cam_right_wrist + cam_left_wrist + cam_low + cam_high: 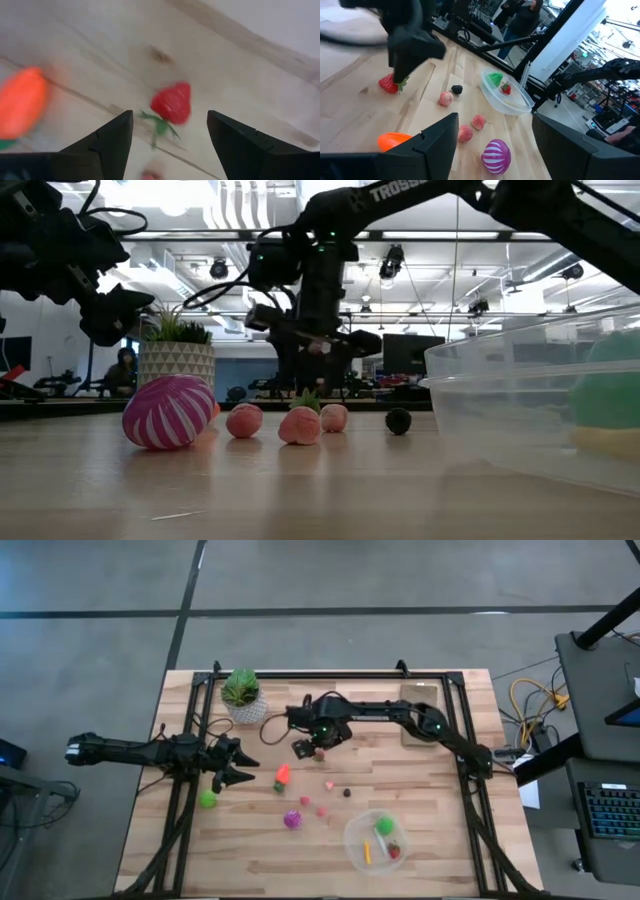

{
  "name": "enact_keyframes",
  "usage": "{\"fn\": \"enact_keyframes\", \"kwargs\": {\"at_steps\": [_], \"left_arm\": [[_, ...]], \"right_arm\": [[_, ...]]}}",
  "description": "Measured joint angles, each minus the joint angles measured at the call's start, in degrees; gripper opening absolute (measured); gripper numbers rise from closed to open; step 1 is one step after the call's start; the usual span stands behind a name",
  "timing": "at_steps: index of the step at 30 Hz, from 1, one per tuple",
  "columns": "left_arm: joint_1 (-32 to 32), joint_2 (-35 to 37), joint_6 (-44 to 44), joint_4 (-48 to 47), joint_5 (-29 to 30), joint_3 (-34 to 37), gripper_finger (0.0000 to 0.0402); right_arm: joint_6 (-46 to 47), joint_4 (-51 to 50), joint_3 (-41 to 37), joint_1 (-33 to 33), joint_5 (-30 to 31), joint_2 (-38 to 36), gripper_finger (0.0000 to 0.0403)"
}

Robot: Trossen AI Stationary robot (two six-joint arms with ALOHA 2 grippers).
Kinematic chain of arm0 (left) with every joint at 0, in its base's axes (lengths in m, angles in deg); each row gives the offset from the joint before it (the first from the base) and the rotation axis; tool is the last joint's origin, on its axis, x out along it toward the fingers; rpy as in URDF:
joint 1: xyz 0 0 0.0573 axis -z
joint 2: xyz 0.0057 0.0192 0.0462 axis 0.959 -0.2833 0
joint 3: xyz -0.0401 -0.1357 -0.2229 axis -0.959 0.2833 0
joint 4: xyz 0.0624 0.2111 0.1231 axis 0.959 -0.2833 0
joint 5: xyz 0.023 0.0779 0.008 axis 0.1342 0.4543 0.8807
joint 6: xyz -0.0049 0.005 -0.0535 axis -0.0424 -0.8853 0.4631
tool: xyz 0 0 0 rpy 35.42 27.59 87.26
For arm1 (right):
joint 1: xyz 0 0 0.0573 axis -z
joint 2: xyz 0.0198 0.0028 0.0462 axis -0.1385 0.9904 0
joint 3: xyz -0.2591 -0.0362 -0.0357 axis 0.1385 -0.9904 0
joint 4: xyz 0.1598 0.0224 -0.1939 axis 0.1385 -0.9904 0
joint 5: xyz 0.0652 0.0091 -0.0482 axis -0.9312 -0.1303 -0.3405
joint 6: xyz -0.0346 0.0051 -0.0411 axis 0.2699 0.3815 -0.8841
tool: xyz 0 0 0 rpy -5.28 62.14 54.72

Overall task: Pick and placing Produce into tupperware
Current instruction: Put the strawberry into the transparent bin

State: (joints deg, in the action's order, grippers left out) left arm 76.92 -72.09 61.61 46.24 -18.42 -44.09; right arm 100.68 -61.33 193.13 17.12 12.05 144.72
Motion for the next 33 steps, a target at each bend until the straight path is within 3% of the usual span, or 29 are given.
{"fn": "enact_keyframes", "kwargs": {"at_steps": [24, 33], "left_arm": [[0.0, 0.0, -0.52, -0.03, 0.15, 0.0, 0.024], [0.0, 0.0, -0.52, -0.05, 0.1, 0.0, 0.024]], "right_arm": [[4.98, 5.3, -4.41, -1.85, 4.12, -0.05, 0.0245], [4.44, 5.52, -4.41, -1.75, 6.43, -0.08, 0.0212]]}}
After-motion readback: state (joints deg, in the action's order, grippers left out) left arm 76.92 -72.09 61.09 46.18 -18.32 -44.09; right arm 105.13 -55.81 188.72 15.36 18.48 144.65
